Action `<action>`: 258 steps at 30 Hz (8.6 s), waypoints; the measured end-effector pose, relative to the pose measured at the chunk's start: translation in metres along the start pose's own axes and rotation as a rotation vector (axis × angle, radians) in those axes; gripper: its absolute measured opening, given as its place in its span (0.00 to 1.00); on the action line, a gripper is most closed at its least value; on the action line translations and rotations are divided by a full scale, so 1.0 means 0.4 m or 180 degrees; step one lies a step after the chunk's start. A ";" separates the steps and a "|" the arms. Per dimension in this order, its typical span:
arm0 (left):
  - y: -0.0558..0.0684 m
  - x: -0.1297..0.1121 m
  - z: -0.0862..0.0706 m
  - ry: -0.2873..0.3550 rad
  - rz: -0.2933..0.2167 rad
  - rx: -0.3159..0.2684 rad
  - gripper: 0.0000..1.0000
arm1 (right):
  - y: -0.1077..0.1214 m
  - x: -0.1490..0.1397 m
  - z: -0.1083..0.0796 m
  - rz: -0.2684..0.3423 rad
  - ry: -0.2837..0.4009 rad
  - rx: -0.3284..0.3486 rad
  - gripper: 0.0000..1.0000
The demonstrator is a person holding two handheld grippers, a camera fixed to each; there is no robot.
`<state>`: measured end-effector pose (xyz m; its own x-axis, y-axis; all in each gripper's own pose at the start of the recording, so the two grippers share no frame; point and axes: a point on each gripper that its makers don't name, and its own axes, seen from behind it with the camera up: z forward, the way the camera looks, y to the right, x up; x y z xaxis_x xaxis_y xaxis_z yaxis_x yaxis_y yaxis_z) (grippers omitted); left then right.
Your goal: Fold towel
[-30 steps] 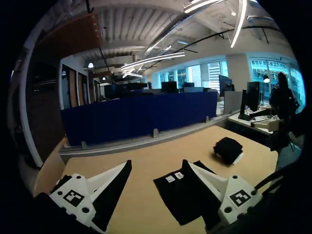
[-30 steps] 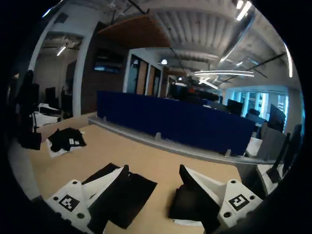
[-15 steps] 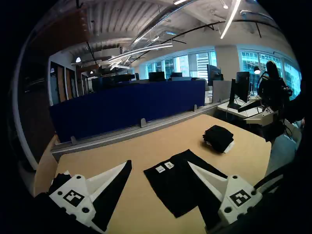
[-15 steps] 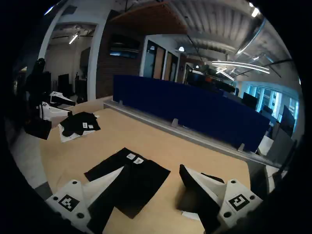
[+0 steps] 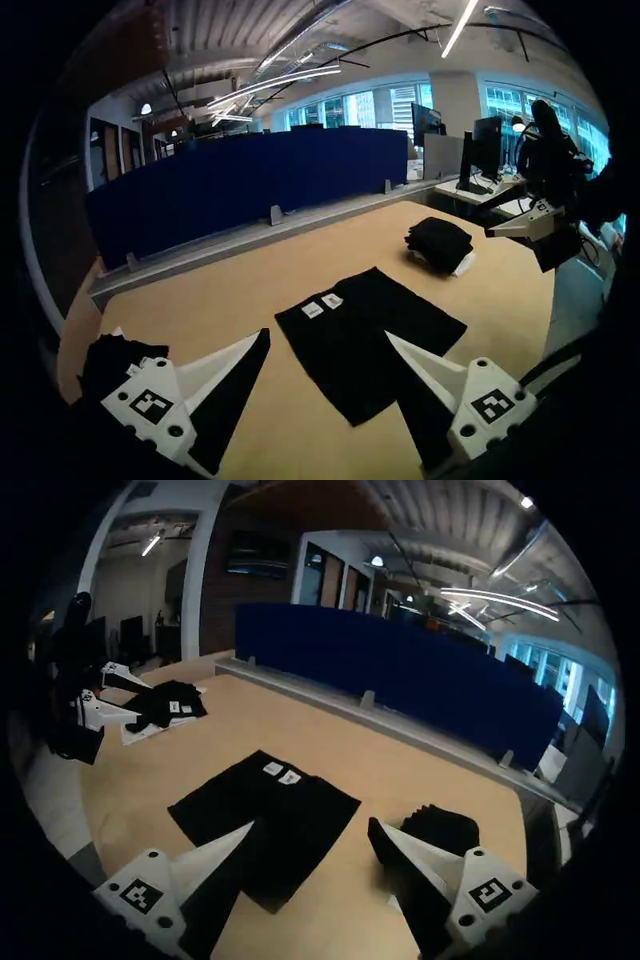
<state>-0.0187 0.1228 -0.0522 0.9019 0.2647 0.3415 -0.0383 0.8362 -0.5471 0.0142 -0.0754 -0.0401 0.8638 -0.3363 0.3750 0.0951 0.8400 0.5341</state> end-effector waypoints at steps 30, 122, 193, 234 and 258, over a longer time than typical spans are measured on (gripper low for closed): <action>0.131 -0.389 0.118 -0.0871 -0.0066 -0.0406 0.96 | -0.136 -0.399 0.142 -0.0031 -0.0755 0.0335 1.00; 0.148 -0.366 0.100 -0.1287 0.0153 -0.0325 0.08 | -0.123 -0.394 0.155 0.0275 -0.0967 0.0382 0.17; 0.217 -0.306 -0.026 -0.1353 0.0067 -0.0335 0.08 | -0.273 -0.484 0.049 0.0224 -0.1080 0.0501 0.96; 0.218 -0.322 -0.033 -0.1358 0.0102 -0.0325 0.08 | -0.305 -0.550 0.091 0.0085 -0.1164 0.0449 0.18; 0.212 -0.254 -0.061 -0.1270 0.0027 -0.0314 0.08 | -0.221 -0.334 -0.039 0.0199 -0.0878 0.0495 0.15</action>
<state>-0.1030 0.1551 -0.1517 0.6634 0.4530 0.5956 0.0140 0.7883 -0.6152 -0.1019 -0.0981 -0.1494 0.6970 -0.4067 0.5906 -0.0491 0.7947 0.6051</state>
